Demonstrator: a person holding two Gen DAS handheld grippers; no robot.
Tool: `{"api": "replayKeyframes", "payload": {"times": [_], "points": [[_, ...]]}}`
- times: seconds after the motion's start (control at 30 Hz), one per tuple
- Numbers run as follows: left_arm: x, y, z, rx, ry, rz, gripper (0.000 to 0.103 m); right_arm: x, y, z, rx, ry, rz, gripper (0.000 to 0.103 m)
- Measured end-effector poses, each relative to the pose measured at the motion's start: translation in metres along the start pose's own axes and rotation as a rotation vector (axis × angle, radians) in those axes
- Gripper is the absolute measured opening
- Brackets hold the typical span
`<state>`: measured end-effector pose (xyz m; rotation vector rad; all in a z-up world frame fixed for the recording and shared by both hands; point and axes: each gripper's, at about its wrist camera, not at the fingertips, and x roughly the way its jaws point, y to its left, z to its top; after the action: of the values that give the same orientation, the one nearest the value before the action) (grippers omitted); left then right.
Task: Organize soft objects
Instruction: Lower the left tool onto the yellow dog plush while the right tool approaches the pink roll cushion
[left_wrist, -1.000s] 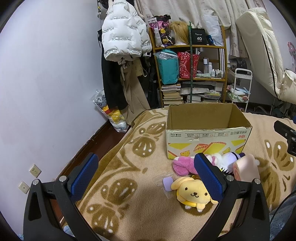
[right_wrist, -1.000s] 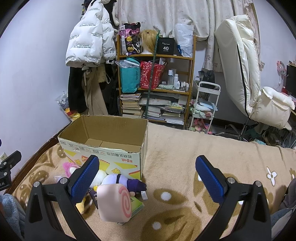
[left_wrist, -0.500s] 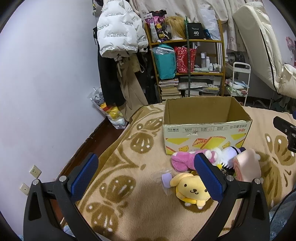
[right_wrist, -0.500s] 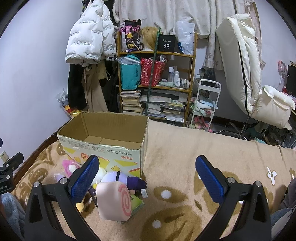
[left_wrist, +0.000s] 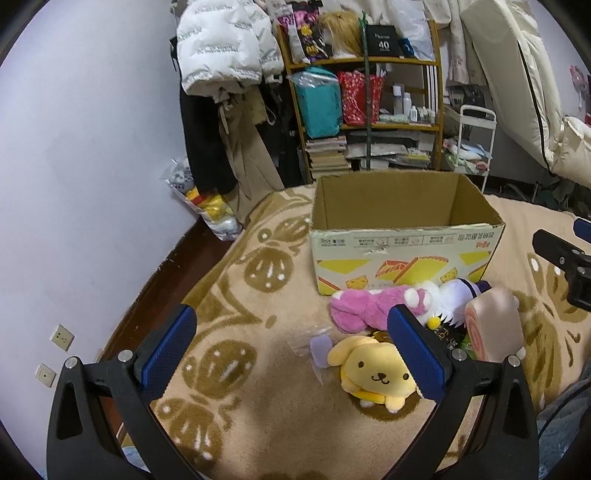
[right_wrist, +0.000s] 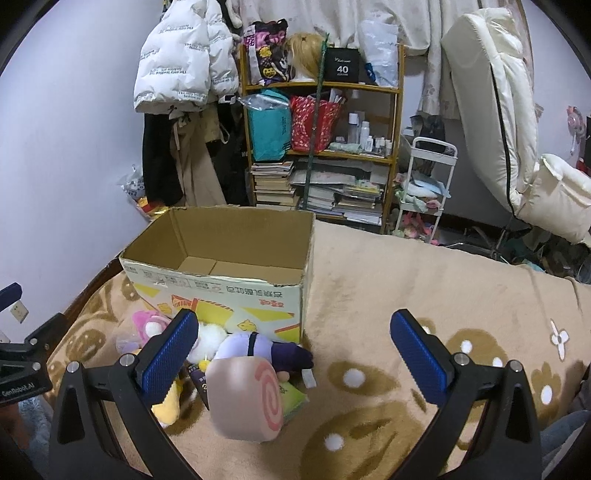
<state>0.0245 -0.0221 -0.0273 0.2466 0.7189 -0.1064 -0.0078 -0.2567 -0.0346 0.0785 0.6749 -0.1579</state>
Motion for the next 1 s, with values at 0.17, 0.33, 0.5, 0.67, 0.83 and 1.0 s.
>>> {"api": "replayKeyframes", "payload": {"times": [0.17,0.33,0.5,0.67,0.83,1.0], "points": [[0.021,-0.013,0.001,0.027,0.073,-0.063,0.102,0.014,0.005,0.003,0.002,0.041,0.021,0.103],[0.039,-0.03,-0.004,0.075,0.131,-0.082,0.102,0.026,0.007,0.005,-0.011,0.094,0.046,0.103],[0.051,-0.044,-0.014,0.121,0.188,-0.128,0.102,0.037,0.009,-0.001,-0.017,0.144,0.063,0.103],[0.063,-0.054,-0.023,0.151,0.24,-0.165,0.102,0.046,0.009,-0.004,-0.019,0.188,0.095,0.103],[0.076,-0.06,-0.029,0.177,0.288,-0.177,0.102,0.058,0.012,-0.01,-0.025,0.239,0.105,0.103],[0.089,-0.065,-0.035,0.198,0.327,-0.178,0.102,0.071,0.013,-0.019,-0.028,0.318,0.122,0.103]]}}
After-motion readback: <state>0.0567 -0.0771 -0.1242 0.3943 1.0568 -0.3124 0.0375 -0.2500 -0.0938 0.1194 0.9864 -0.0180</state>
